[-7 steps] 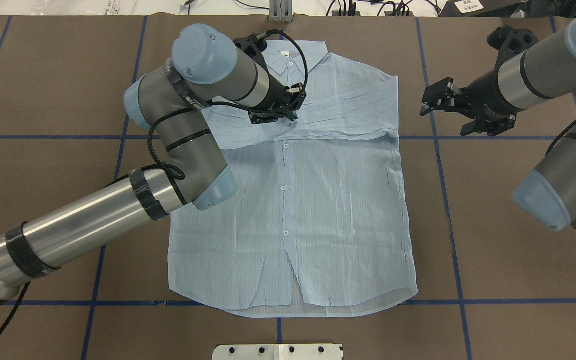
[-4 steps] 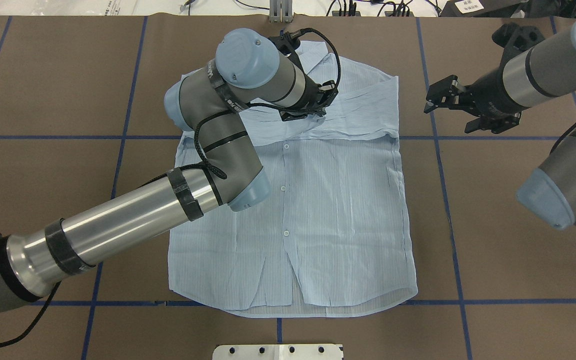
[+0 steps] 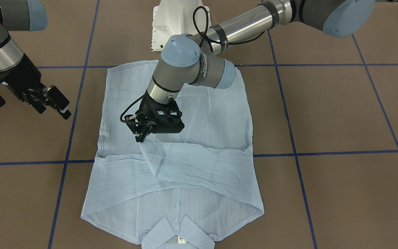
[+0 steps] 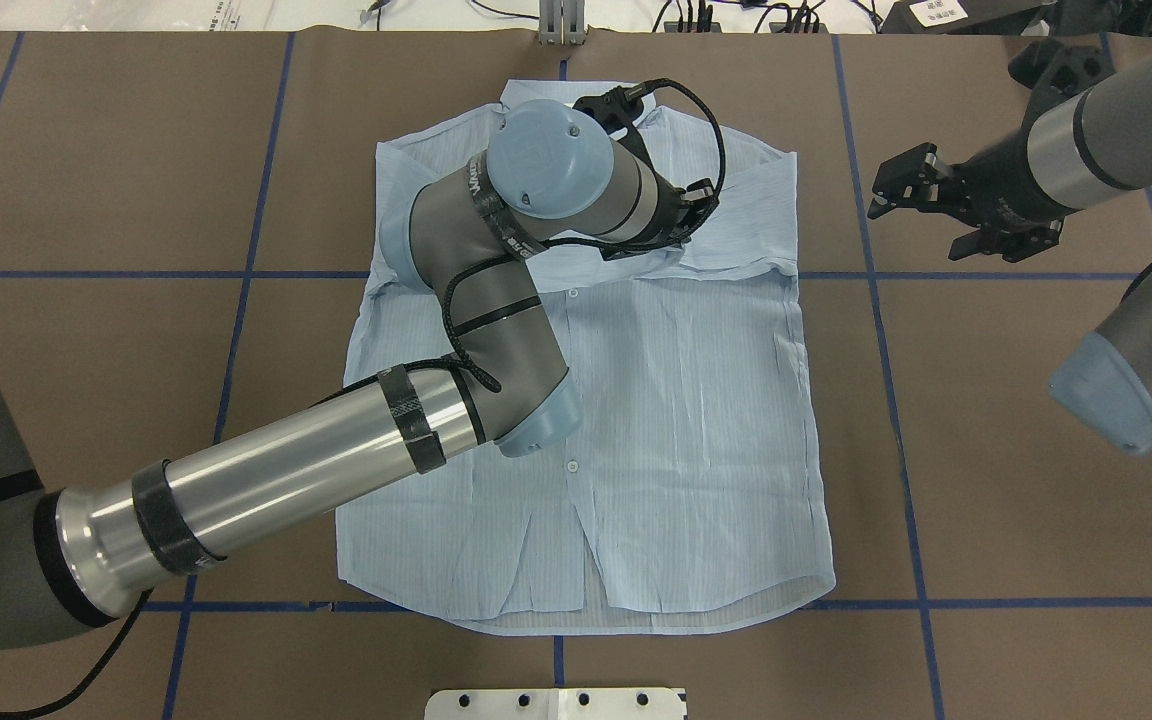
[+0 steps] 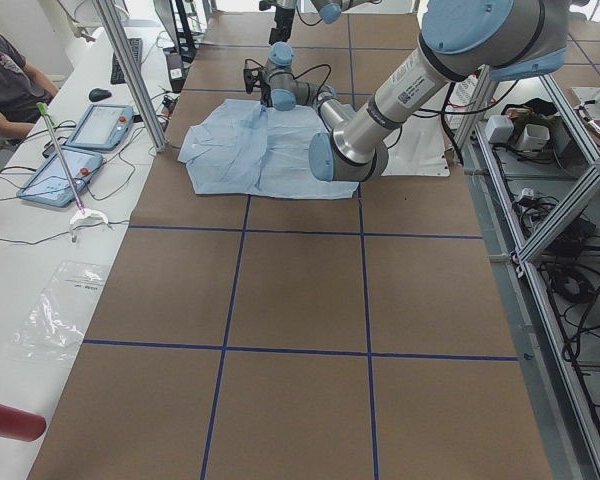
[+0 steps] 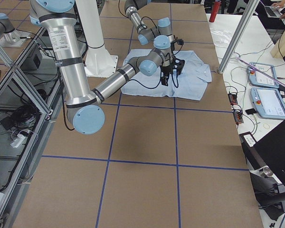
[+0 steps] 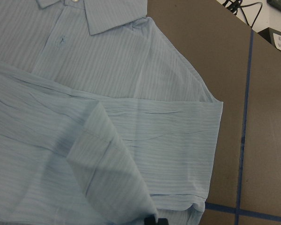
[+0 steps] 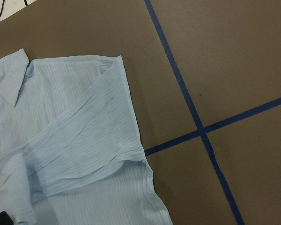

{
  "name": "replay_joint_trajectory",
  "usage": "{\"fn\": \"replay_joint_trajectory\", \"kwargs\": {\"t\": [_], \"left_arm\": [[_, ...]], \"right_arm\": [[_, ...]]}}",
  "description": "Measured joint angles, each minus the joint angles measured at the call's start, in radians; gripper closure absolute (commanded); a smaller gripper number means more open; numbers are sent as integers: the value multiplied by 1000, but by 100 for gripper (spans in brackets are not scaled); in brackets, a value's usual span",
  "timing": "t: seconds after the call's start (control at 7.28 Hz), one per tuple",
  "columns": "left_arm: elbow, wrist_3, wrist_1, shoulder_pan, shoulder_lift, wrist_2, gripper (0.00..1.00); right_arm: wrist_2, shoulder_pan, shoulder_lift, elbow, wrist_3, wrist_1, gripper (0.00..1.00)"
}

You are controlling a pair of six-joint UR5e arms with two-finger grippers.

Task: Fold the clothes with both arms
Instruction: 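Release the sleeve with the left gripper while right gripper moves to the hem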

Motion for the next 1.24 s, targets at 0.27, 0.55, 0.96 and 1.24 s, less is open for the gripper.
{"fn": "replay_joint_trajectory", "kwargs": {"t": [0.27, 0.55, 0.96, 1.24], "left_arm": [[-6, -17, -1, 15, -7, 10, 27], [-71, -28, 12, 20, 24, 3, 27], [-388, -18, 132, 22, 261, -53, 32], [-622, -14, 172, 16, 448, -62, 32]], "right_arm": [[-20, -5, -9, 1, 3, 0, 0], [-94, -83, -8, 10, 55, 1, 0], [-379, -419, -78, 113, 356, -6, 6], [-612, -673, -139, 140, 624, -9, 8]]}}
